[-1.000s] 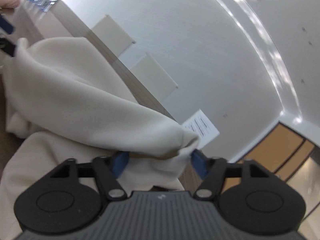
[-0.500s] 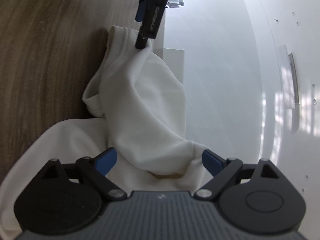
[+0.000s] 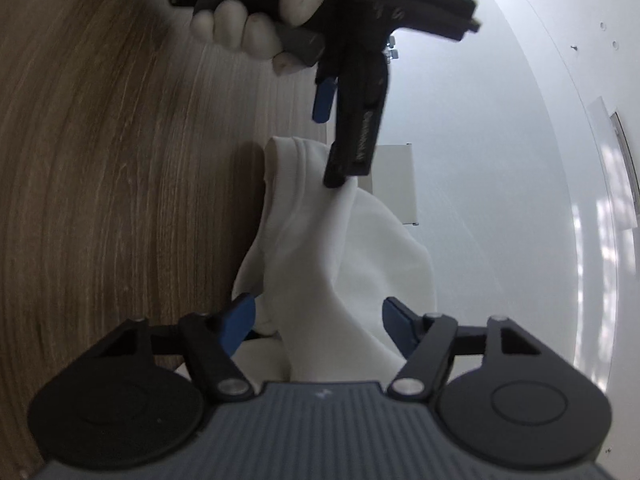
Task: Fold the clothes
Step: 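Lift the white sweatshirt high by its fabric with the right tool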
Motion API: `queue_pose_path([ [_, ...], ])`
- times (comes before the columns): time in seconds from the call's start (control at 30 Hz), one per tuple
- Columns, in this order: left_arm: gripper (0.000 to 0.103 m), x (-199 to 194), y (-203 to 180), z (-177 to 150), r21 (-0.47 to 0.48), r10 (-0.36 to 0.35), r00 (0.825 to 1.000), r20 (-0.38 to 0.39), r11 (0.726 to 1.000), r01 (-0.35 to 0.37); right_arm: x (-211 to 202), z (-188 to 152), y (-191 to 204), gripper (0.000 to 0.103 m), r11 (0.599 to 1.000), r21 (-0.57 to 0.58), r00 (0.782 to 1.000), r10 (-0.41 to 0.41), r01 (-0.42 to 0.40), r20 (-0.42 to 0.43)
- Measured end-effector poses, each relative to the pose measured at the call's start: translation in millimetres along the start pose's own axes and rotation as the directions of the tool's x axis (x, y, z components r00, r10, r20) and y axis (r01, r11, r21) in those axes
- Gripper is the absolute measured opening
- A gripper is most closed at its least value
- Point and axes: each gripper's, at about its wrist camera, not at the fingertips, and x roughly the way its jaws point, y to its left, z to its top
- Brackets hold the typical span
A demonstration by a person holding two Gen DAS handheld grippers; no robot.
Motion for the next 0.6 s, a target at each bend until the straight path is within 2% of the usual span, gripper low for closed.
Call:
queue_pose_path([
  [0.03, 0.077, -1.2, 1.2, 1.0, -0.006, -0.003, 1.000, 0.005, 1.000, 0.003, 6.4, 0.9, -3.7, 0.061, 1.000, 0.017, 1.000, -0.009, 0.009, -0.006],
  [0.1, 0.077, -4.1, 2.5, 2.3, -0.012, -0.005, 1.000, 0.021, 1.000, 0.005, 17.6, 2.7, -13.7, 0.028, 0.998, 0.066, 1.000, -0.023, 0.024, -0.017],
  [0.17, 0.077, -7.4, 3.0, 3.2, -0.012, -0.004, 0.999, 0.042, 1.000, 0.004, 22.9, 4.2, -35.4, 0.014, 0.980, 0.198, 0.999, -0.030, 0.033, -0.017],
  [0.27, 0.077, -17.1, 0.5, 3.4, 0.028, 0.006, 0.993, 0.121, 1.000, -0.009, 25.4, 4.5, -71.3, 0.010, 0.929, 0.353, 0.993, -0.117, 0.114, -0.013],
  [0.37, 0.077, -27.1, -0.4, 4.4, 0.049, -0.001, 0.981, 0.193, 0.999, -0.008, 26.4, 1.4, -117.4, 0.007, 0.856, 0.467, 0.972, -0.229, 0.222, -0.042],
  [0.5, 0.077, -36.2, 6.1, 6.4, 0.023, -0.041, 0.967, 0.252, 0.999, 0.036, 27.0, -4.5, -181.1, 0.006, 0.772, 0.551, 0.944, -0.311, 0.316, -0.106],
  [0.6, 0.077, -41.4, 6.3, 2.3, 0.065, -0.054, 0.944, 0.325, 0.997, 0.034, 25.7, -8.5, -226.3, 0.006, 0.721, 0.579, 0.920, -0.358, 0.381, -0.159],
])
